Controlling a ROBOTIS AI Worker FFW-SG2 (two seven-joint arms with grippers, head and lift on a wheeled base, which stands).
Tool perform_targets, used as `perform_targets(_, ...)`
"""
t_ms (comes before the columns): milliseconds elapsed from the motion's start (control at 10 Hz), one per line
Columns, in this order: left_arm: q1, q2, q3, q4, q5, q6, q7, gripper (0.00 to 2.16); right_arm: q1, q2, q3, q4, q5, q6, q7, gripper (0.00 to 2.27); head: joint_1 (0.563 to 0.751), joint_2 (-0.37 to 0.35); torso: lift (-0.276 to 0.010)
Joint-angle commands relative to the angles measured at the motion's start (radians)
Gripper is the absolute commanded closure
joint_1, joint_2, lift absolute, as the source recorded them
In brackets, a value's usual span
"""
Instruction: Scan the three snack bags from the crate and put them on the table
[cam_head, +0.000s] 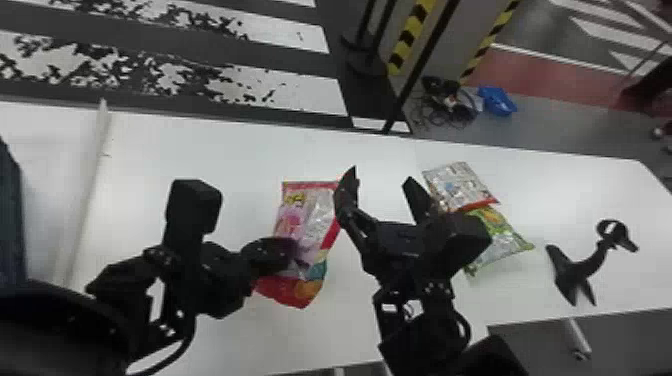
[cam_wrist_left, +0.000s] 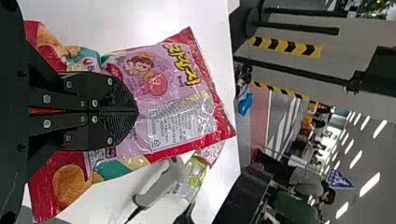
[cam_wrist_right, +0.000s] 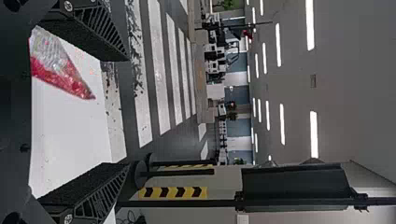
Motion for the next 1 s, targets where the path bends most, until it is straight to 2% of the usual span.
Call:
perform_targets(0, -0.003, -0.015, -0.024, 0.084, 0.016, -0.060, -0.038, 2.14, 0.003, 0.001, 0.005, -0.001, -0.001, -0.009, 0.000, 0.08, 0.695, -0.350, -0.094)
perform_targets(100, -0.001, -0.024, -0.043, 0.131, 0.023, -0.112, -0.042, 2.14, 0.003, 0.001, 0.008, -0.001, -0.001, -0.012, 0.000, 0.08, 0.695, -0.350, -0.094)
perform_targets(200, -0.001, -0.031, -0.062, 0.171, 0.010, -0.152, -0.024, 2.13, 0.009, -0.001, 0.010, -0.001, -0.001, -0.019, 0.002, 0.08, 0.695, -0.350, -0.094)
perform_targets(300, -0.001, -0.039, -0.059, 0.196, 0.020, -0.158, -0.032, 1.97, 0.017, -0.001, 0.008, -0.006, -0.001, -0.022, 0.002, 0.08, 0.695, -0.350, -0.094)
perform_targets(400, -0.001, -0.039, -0.057, 0.205, 0.033, -0.165, -0.028, 0.55, 0.025, -0.002, 0.005, -0.011, -0.001, -0.025, 0.002, 0.08, 0.695, -0.350, -0.094)
perform_targets(500, 0.000, -0.039, -0.056, 0.202, 0.031, -0.165, -0.028, 0.00, 0.034, -0.006, 0.005, -0.018, -0.001, -0.028, 0.002, 0.08, 0.695, -0.350, -0.094)
perform_targets(800, 0.035, -0.034, -0.010, 0.128, 0.026, -0.162, -0.021, 0.03, 0.065, -0.010, 0.001, -0.047, 0.004, -0.037, 0.002, 0.08, 0.695, -0.350, -0.094)
perform_targets(900, 0.046, -0.030, 0.012, 0.091, 0.025, -0.162, 0.005, 0.03, 0.078, -0.016, -0.004, -0.057, 0.006, -0.037, 0.002, 0.08, 0.695, -0.350, -0.094)
